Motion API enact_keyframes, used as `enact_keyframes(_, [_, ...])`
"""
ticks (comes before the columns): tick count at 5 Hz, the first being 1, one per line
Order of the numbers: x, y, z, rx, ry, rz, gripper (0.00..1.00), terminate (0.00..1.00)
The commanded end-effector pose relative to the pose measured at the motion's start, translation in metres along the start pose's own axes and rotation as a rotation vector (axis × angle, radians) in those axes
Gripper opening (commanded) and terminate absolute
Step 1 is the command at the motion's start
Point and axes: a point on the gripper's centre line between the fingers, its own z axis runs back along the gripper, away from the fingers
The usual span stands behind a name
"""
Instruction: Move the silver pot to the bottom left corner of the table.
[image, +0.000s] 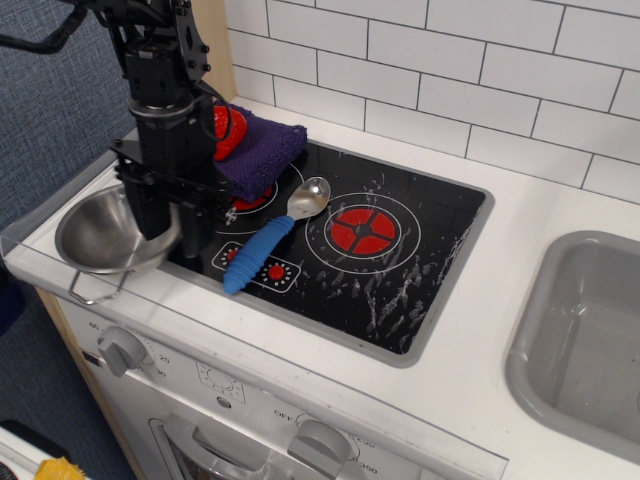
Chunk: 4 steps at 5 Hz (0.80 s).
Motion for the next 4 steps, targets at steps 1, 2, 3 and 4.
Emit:
enact_keyframes(1, [-0.0031, -0.0156, 0.0454, -0.022, -0.199, -0.133, 1.0, 0.0])
enact_keyframes(2, [-0.0011, -0.0162, 0.0445, 0.002, -0.176, -0.116, 1.0, 0.0])
enact_keyframes(3, [-0.0011, -0.0162, 0.0445, 0.002, -0.176, -0.116, 1.0, 0.0])
enact_keyframes(4, [-0.0011, -0.0162, 0.0445, 0.002, -0.176, -0.116, 1.0, 1.0])
